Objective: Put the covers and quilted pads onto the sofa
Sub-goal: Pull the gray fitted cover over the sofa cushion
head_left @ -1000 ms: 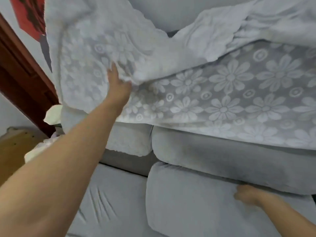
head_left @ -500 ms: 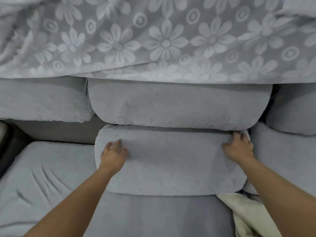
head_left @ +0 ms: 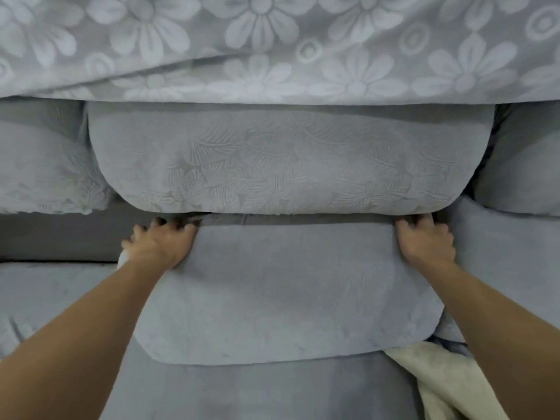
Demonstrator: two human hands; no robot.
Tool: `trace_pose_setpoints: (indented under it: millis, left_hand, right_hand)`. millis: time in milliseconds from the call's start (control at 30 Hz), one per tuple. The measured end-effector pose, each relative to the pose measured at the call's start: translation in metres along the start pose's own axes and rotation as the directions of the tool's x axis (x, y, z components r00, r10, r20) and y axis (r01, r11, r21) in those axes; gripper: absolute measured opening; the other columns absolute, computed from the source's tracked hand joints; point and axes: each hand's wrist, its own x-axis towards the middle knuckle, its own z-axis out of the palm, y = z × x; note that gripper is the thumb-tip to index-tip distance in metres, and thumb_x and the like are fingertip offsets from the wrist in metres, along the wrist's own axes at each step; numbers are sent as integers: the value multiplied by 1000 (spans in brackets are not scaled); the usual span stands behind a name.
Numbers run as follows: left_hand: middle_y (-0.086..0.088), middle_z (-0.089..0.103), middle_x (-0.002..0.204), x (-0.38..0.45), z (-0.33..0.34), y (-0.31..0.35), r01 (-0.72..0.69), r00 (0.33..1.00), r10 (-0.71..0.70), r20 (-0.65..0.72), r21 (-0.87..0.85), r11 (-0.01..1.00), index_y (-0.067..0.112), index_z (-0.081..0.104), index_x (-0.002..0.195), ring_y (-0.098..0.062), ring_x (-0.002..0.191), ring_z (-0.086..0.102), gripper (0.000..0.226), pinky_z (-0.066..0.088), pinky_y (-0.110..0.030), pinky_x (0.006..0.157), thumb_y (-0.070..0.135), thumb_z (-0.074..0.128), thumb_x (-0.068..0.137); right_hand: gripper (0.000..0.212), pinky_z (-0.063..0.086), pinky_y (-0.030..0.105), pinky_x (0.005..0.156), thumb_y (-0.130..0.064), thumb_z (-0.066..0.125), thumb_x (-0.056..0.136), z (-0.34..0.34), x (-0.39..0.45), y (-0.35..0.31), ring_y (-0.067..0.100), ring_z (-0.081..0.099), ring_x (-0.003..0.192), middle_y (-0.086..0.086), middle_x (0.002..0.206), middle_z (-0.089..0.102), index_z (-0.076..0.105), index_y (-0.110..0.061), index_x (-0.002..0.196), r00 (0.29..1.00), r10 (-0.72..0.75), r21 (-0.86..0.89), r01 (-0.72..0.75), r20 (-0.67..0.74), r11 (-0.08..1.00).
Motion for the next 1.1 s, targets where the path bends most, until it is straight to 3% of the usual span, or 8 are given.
trace_pose_setpoints:
  millis: [167, 300, 400, 467, 567, 667, 933, 1100]
  left_hand:
    - [-7, 52, 136, -63, 20, -76, 15, 997, -2, 77, -169, 986, 37, 54, 123, -35, 132, 38, 64, 29, -57, 108, 75, 15, 90]
    - [-29, 48, 134, -141, 23, -126, 209, 973, -229, 30, -533, 820, 14, 60, 121, -44, 129, 44, 43, 31, -52, 114, 49, 58, 97]
    - [-25, 35, 153, -173, 44, -168, 457, 885, -360, 295, -698, 551, 11, 37, 149, -46, 135, 42, 85, 34, -53, 116, 54, 73, 85]
    - [-26, 42, 151, -189, 64, -185, 557, 830, -352, 432, -671, 490, -4, 38, 148, -45, 134, 45, 95, 36, -52, 115, 61, 67, 86]
    - [-31, 47, 145, -227, 73, -196, 569, 822, -378, 426, -627, 532, -10, 47, 141, -47, 131, 47, 90, 36, -52, 114, 64, 55, 92]
    - [-31, 50, 142, -266, 67, -206, 577, 812, -440, 383, -640, 507, -10, 51, 136, -47, 127, 50, 76, 39, -49, 107, 54, 53, 95]
    - [-29, 46, 142, -370, 22, -164, 435, 900, -341, 273, -621, 652, 1, 52, 137, -45, 124, 49, 43, 40, -47, 91, 23, 41, 102]
    - [-25, 59, 116, -439, 12, -77, 313, 948, -182, 260, -662, 681, 1, 58, 115, -37, 94, 55, 56, 45, -49, 81, 47, 41, 87]
  right_hand:
    - [49, 41, 51, 95, -47, 39, 94, -34, -75, 33, 45, 53, 112, 28, 122, 56, 41, -21, 135, 995, 29, 178, -11, -100, 984]
    - [64, 37, 51, 104, -61, 36, 97, -81, -146, 68, 44, 52, 123, 26, 133, 56, 46, -14, 138, 961, 264, 358, -217, -87, 908]
    - [73, 34, 51, 109, -62, 40, 98, -102, -202, 85, 44, 45, 131, 27, 142, 49, 49, -2, 139, 971, 239, 368, -218, -12, 904]
    - [75, 37, 48, 107, -60, 49, 95, -106, -235, 100, 41, 46, 130, 25, 144, 47, 47, -2, 142, 961, 276, 445, -250, 6, 860]
    - [81, 48, 48, 94, -68, 53, 87, -111, -279, 129, 40, 53, 122, 19, 140, 52, 48, -8, 140, 932, 352, 518, -344, 87, 783]
    - [77, 45, 50, 103, -65, 55, 89, -127, -319, 158, 35, 50, 126, 13, 143, 50, 45, -12, 143, 930, 335, 568, -359, 151, 741]
    - [85, 38, 45, 105, -75, 41, 86, -220, -389, 237, 38, 49, 127, 17, 141, 51, 49, -10, 139, 870, 494, 475, -428, -15, 769]
    - [80, 36, 48, 107, -66, 35, 93, -264, -444, 356, 42, 47, 130, 25, 145, 47, 44, -5, 144, 744, 668, 437, -591, -30, 678]
